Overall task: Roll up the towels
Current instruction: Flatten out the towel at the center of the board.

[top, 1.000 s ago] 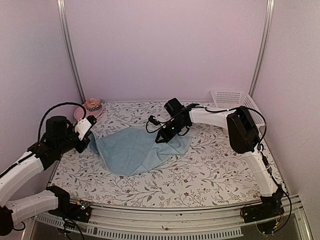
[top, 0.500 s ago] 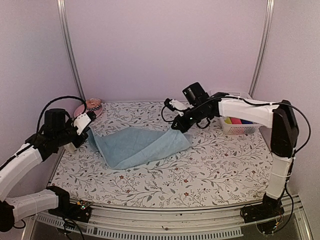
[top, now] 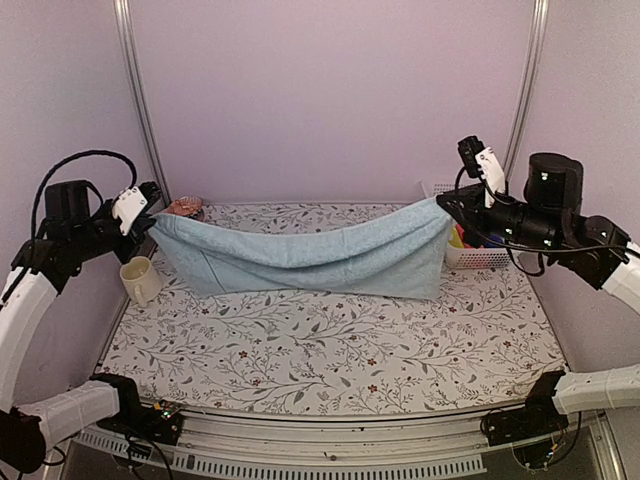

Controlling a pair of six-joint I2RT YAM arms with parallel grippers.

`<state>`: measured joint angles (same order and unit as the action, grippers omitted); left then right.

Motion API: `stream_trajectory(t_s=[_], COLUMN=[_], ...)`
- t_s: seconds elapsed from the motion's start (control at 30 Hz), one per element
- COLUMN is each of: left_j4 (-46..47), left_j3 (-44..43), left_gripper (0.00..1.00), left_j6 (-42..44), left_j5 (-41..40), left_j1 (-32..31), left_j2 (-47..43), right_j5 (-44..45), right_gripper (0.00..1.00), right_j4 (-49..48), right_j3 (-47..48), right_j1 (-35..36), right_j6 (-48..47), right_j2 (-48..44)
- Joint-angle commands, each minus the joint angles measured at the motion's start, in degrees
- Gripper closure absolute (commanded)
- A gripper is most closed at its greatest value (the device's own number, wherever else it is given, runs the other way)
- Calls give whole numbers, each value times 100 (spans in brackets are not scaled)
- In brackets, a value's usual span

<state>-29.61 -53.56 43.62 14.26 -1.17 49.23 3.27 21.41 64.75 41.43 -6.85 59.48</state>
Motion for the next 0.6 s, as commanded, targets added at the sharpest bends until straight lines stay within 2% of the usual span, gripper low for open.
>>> stream_trajectory(t_s=[0.0, 0.1, 0.2, 0.33, 0.57], left_j4=[-314, -582, -568, -140, 1048], left_j3=[-404, -531, -391, -100, -351], left_gripper=[100, 100, 100, 100, 100], left_j6=[-187, -277, -430, -467, -449], left_j5=[569, 895, 841, 354, -707], left_j1=[75, 73, 74, 78, 54], left_j2=[-573, -712, -420, 670, 3333], right_j5=[-178, 179, 1036, 1728, 1221], right_gripper=[98, 97, 98, 98, 98], right_j4=[-781, -935, -963, -1015, -1261], right_j3=[-500, -676, -682, -414, 758], right_j1=[185, 198, 187, -252, -1118], right_j6=[49, 271, 400, 592, 482], right_j2=[-893, -958, -350, 1029, 4020])
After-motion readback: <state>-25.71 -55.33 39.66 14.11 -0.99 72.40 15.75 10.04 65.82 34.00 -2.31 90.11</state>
